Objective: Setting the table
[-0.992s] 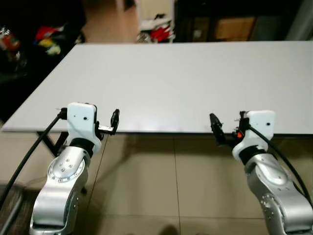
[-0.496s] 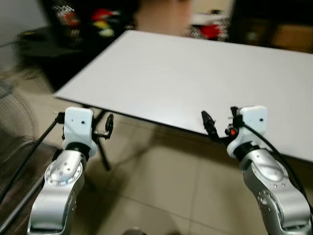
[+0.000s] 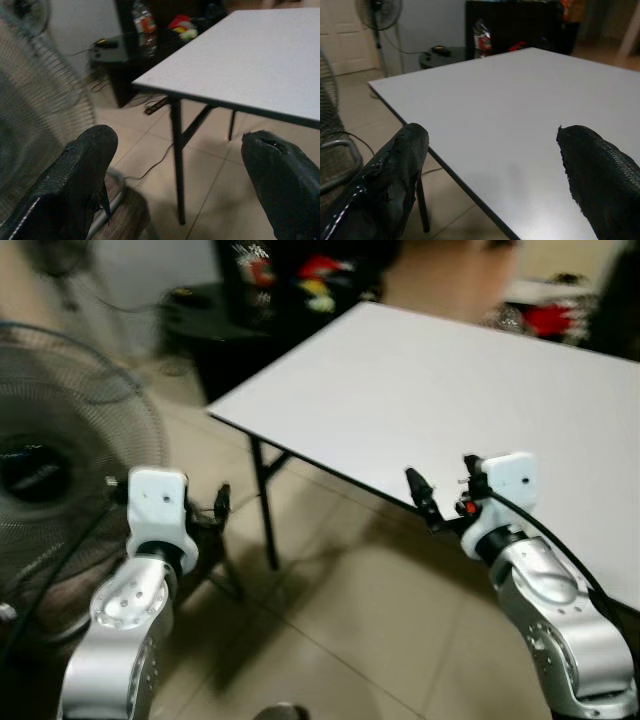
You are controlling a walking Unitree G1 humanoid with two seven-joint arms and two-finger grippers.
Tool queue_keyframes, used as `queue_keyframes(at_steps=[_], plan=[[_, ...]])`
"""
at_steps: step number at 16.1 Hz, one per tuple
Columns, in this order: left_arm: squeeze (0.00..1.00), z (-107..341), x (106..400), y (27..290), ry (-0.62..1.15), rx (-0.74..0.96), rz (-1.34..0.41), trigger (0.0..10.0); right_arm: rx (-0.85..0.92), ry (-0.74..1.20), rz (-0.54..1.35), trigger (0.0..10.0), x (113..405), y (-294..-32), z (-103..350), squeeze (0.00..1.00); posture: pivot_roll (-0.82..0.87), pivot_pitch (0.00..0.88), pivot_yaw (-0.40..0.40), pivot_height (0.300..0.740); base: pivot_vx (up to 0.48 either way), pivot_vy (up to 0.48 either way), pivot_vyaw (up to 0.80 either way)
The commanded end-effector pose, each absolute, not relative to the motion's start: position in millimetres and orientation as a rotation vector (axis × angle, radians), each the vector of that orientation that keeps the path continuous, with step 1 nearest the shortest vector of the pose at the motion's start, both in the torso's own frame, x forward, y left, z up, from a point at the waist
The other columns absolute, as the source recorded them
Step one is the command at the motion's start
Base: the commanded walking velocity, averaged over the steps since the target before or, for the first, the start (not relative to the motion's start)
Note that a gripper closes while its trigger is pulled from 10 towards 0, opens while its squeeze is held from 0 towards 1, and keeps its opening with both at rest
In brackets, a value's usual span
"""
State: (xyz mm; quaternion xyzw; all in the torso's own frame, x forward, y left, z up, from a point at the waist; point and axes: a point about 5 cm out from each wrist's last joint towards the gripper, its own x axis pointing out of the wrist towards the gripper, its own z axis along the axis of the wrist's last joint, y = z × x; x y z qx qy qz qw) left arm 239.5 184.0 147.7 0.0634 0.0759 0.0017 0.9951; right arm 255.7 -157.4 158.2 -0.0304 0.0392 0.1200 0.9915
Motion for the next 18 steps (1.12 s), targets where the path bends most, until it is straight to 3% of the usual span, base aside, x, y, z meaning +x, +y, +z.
queue_keyframes(at_steps=[1,7,18], plan=[[0.0,152,238,191,0.142,0.142,0.036,10.0,-0.057,0.051,0.255,10.0,257,-154,162,1.0,-0.04,0.0,0.025,0.74,0.0,0.0,0.8],[0.0,161,241,194,0.089,0.188,0.044,10.0,-0.122,0.017,0.214,10.0,255,-159,163,1.0,-0.04,0.0,0.043,0.74,0.0,0.0,0.8],[0.0,167,243,189,0.057,0.232,-0.005,10.0,0.037,0.071,0.276,10.0,248,-147,149,1.0,-0.03,0.0,0.068,0.74,0.0,0.0,0.8]])
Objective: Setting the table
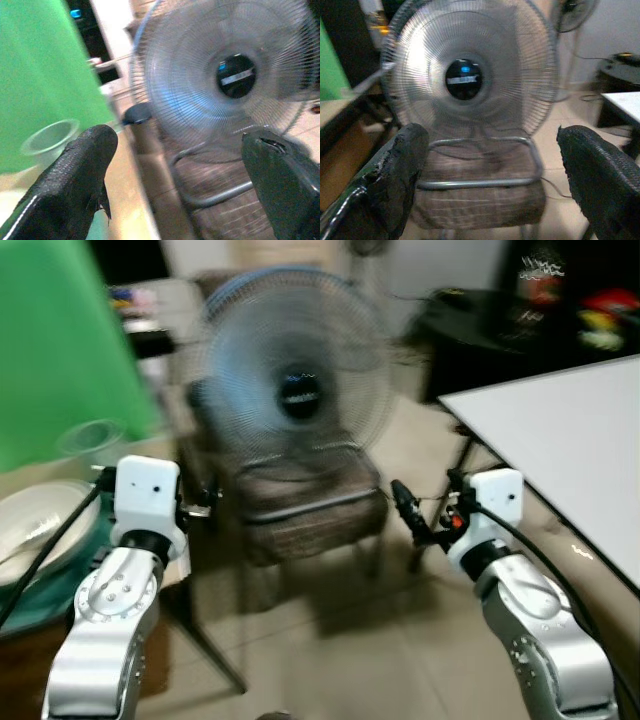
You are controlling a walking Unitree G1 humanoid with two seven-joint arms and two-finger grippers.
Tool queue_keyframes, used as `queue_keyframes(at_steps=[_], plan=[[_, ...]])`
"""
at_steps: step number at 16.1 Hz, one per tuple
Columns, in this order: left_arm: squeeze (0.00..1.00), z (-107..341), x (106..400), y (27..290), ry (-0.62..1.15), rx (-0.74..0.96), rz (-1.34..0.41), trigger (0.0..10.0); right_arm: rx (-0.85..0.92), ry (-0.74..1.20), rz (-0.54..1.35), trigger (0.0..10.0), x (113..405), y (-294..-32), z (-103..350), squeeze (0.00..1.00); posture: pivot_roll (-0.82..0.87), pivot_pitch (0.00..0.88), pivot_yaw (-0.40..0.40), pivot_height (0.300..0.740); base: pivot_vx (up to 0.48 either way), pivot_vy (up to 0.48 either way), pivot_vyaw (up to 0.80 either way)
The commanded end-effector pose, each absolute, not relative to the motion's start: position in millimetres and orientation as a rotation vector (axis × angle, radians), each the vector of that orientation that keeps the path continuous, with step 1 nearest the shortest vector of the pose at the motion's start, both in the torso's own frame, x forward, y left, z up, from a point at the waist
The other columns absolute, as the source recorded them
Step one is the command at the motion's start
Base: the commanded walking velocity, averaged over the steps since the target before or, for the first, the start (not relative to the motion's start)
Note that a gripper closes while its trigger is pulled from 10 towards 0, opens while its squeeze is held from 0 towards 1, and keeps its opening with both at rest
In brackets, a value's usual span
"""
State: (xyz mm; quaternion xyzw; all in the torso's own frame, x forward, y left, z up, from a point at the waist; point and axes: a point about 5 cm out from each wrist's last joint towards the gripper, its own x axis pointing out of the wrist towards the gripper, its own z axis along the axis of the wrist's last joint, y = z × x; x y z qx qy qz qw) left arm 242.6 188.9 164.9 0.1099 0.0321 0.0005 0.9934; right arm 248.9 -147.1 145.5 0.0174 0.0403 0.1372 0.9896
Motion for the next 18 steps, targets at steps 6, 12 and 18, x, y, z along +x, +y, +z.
queue_keyframes(at_steps=[6,12,18], plan=[[0.0,169,243,190,0.039,0.24,0.012,10.0,0.083,0.087,0.356,10.0,247,-139,149,1.0,-0.02,0.0,0.064,0.74,0.0,0.0,0.8],[0.0,172,240,185,0.027,0.17,-0.043,10.0,0.065,0.047,0.299,10.0,255,-142,154,1.0,-0.01,0.0,0.055,0.74,0.0,0.0,0.8],[0.0,174,237,183,0.021,0.17,-0.047,10.0,0.034,0.048,0.339,10.0,259,-138,155,1.0,0.01,0.0,0.034,0.74,0.345,0.0,0.13]])
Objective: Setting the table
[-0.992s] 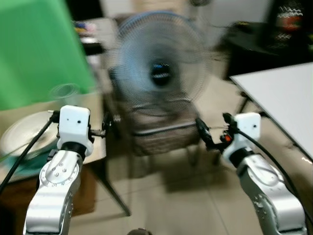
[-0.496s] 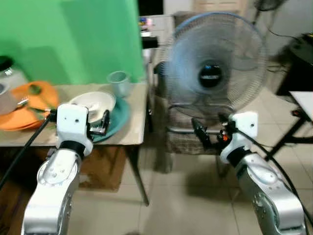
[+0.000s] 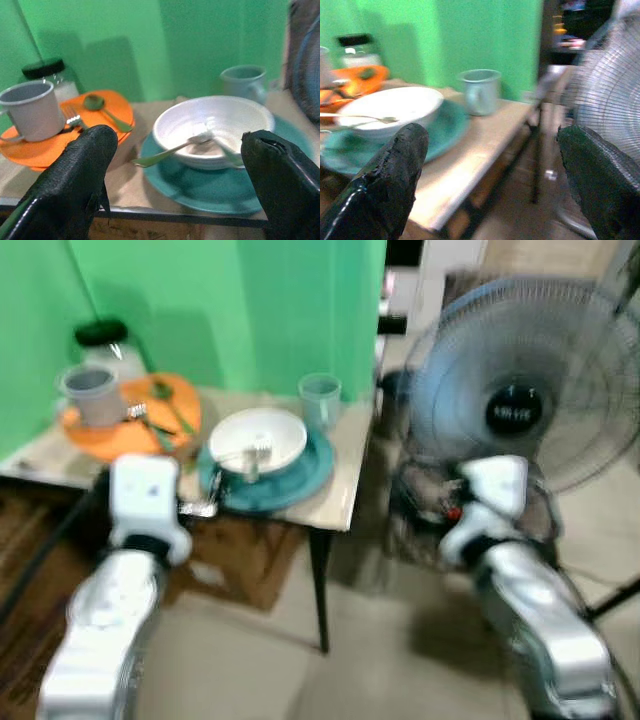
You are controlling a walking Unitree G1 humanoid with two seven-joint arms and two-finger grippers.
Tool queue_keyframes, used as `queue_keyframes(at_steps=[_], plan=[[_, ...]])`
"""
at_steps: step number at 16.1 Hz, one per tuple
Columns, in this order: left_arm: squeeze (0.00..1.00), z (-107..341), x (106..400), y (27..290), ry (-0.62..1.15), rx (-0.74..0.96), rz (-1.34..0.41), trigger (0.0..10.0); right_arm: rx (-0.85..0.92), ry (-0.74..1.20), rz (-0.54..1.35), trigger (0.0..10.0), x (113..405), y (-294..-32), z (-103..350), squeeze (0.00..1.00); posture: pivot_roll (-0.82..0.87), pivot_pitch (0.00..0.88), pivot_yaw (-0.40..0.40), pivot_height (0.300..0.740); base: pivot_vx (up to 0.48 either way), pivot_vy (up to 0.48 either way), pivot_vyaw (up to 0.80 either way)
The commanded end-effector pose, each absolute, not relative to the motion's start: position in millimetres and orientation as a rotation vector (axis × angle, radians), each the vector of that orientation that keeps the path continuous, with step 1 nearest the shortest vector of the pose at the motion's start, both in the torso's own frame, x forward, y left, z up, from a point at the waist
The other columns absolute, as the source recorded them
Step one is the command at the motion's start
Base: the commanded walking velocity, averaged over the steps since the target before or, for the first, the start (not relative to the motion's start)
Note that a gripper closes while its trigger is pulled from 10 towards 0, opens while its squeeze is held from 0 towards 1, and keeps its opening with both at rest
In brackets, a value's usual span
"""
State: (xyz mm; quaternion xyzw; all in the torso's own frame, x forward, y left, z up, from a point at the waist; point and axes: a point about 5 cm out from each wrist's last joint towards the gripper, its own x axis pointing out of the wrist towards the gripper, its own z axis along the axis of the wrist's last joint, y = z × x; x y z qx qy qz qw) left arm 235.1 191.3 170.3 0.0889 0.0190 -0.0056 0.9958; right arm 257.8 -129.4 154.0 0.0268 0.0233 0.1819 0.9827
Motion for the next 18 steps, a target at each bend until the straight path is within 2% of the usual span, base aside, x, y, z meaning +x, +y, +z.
queue_keyframes(at_steps=[1,3,6,7,8,10,11,13,15,16,17,18], plan=[[0.0,175,237,183,0.02,0.177,-0.05,10.0,0.033,0.047,0.338,10.0,259,-138,155,1.0,0.01,0.0,0.034,0.74,0.379,0.0,0.8],[0.0,176,236,182,0.017,0.191,-0.065,10.0,0.043,0.04,0.329,10.0,260,-139,156,1.0,0.01,0.0,0.035,0.74,0.379,0.0,0.62],[0.0,178,236,182,0.018,0.201,-0.073,10.0,0.045,0.047,0.325,10.0,261,-138,154,0.97,0.01,0.0,0.039,0.74,0.375,0.0,0.0],[0.0,178,236,182,0.02,0.203,-0.076,10.0,0.046,0.048,0.336,10.0,261,-137,154,0.38,0.01,0.0,0.039,0.74,0.379,0.0,0.0],[0.0,177,236,182,0.022,0.205,-0.081,10.0,0.054,0.048,0.345,10.0,260,-136,154,0.11,0.01,0.0,0.042,0.74,0.382,0.0,0.0],[0.0,178,236,181,0.023,0.209,-0.091,10.0,0.022,0.043,0.382,10.0,258,-133,155,0.27,0.02,0.0,0.043,0.74,0.379,0.0,0.4],[0.0,177,236,181,0.024,0.21,-0.094,10.0,0.023,0.044,0.384,10.0,257,-133,154,0.5,0.02,0.0,0.045,0.74,0.379,0.0,0.8],[0.0,177,235,179,0.029,0.213,-0.105,10.0,0.033,0.044,0.398,10.0,255,-132,154,0.58,0.02,0.0,0.046,0.74,0.379,0.0,0.8],[0.0,178,234,176,0.029,0.239,-0.132,10.0,0.059,0.037,0.433,10.0,253,-134,157,0.57,0.02,0.0,0.045,0.74,0.343,0.0,0.64],[0.0,178,233,175,0.031,0.245,-0.147,10.0,0.067,0.043,0.445,10.0,252,-135,158,0.51,0.02,0.0,0.045,0.74,0.0,0.0,0.0],[0.0,177,232,173,0.039,0.256,-0.176,10.0,0.073,0.052,0.472,10.0,251,-135,159,0.3,0.02,0.0,0.046,0.74,0.0,0.0,0.0],[0.0,176,230,170,0.05,0.281,-0.237,10.0,0.114,0.054,0.522,10.0,249,-132,164,0.0,0.02,0.0,0.045,0.74,0.0,0.0,0.0]])
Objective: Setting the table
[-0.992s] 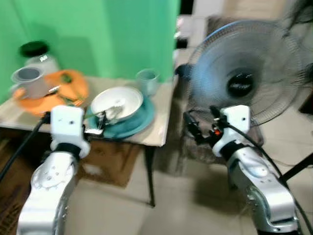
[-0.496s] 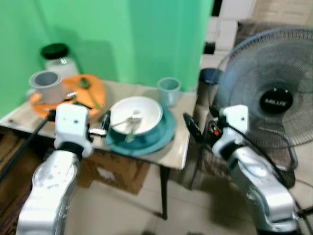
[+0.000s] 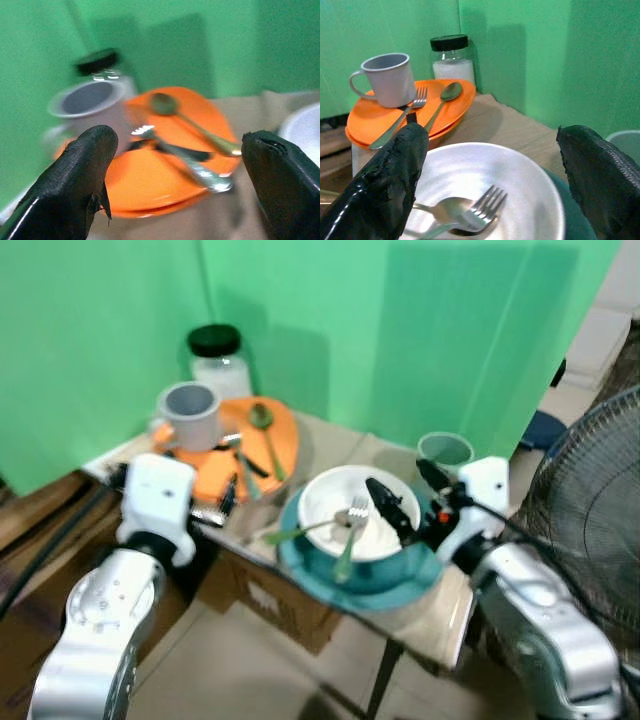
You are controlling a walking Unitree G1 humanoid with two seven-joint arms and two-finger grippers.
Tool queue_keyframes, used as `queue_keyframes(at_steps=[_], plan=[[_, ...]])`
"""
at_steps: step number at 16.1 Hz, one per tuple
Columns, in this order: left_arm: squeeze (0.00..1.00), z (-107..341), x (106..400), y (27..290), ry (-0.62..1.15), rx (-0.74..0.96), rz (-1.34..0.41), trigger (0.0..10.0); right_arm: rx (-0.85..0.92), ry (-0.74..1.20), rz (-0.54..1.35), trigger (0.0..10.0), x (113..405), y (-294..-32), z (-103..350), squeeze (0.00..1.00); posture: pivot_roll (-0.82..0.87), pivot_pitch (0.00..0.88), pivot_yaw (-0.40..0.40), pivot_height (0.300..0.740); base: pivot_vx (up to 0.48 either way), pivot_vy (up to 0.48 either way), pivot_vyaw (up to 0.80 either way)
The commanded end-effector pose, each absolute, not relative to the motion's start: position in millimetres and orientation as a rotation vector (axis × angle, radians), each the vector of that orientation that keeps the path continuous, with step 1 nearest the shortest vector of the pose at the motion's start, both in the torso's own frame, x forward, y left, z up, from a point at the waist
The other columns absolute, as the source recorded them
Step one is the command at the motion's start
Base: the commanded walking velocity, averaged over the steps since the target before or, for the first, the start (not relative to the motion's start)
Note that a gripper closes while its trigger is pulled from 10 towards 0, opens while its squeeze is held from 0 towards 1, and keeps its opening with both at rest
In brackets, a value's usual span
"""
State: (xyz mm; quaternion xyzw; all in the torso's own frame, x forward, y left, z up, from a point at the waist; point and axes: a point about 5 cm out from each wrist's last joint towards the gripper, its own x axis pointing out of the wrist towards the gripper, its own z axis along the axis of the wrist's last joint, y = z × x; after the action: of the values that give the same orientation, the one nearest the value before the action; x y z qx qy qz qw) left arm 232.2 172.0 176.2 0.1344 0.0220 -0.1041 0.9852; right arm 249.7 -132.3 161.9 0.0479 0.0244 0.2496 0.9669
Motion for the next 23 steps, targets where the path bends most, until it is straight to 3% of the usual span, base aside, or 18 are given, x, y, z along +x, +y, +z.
queue_keyframes(at_steps=[1,6,8,11,15,18,21,23], plan=[[0.0,177,230,169,0.05,0.286,-0.247,10.0,0.123,0.051,0.528,10.0,249,-131,166,0.0,0.02,0.0,0.045,0.74,0.0,0.0,0.0],[0.0,178,226,168,0.034,0.279,-0.331,10.0,0.178,0.082,0.445,10.0,255,-141,175,0.0,0.01,0.0,0.05,0.74,0.0,0.0,0.0],[0.0,176,228,168,0.038,0.267,-0.357,10.0,0.104,0.25,0.327,10.0,258,-157,165,0.0,0.0,0.0,0.053,0.74,0.0,0.0,0.0],[0.0,174,225,167,0.035,0.263,-0.428,10.0,0.146,0.369,0.247,10.0,255,-168,158,0.0,-0.01,0.0,0.048,0.74,0.0,0.0,0.0],[0.0,175,212,163,0.038,0.192,-0.581,10.0,0.208,0.47,0.247,10.0,250,-173,157,0.0,-0.03,0.0,0.038,0.74,0.0,0.0,0.0],[0.0,178,208,168,0.043,0.186,-0.609,10.0,0.32,0.463,0.25,10.0,251,-173,165,0.0,-0.03,0.0,0.038,0.74,0.0,0.0,0.0],[0.0,176,209,169,0.045,0.261,-0.567,10.0,0.203,0.451,0.23,10.0,248,-175,165,0.0,-0.03,0.0,0.038,0.74,0.0,0.0,0.0],[0.0,175,215,163,0.017,0.24,-0.497,10.0,0.14,0.326,0.218,10.0,245,-173,172,0.0,-0.04,0.0,0.043,0.74,0.0,0.0,0.0]])
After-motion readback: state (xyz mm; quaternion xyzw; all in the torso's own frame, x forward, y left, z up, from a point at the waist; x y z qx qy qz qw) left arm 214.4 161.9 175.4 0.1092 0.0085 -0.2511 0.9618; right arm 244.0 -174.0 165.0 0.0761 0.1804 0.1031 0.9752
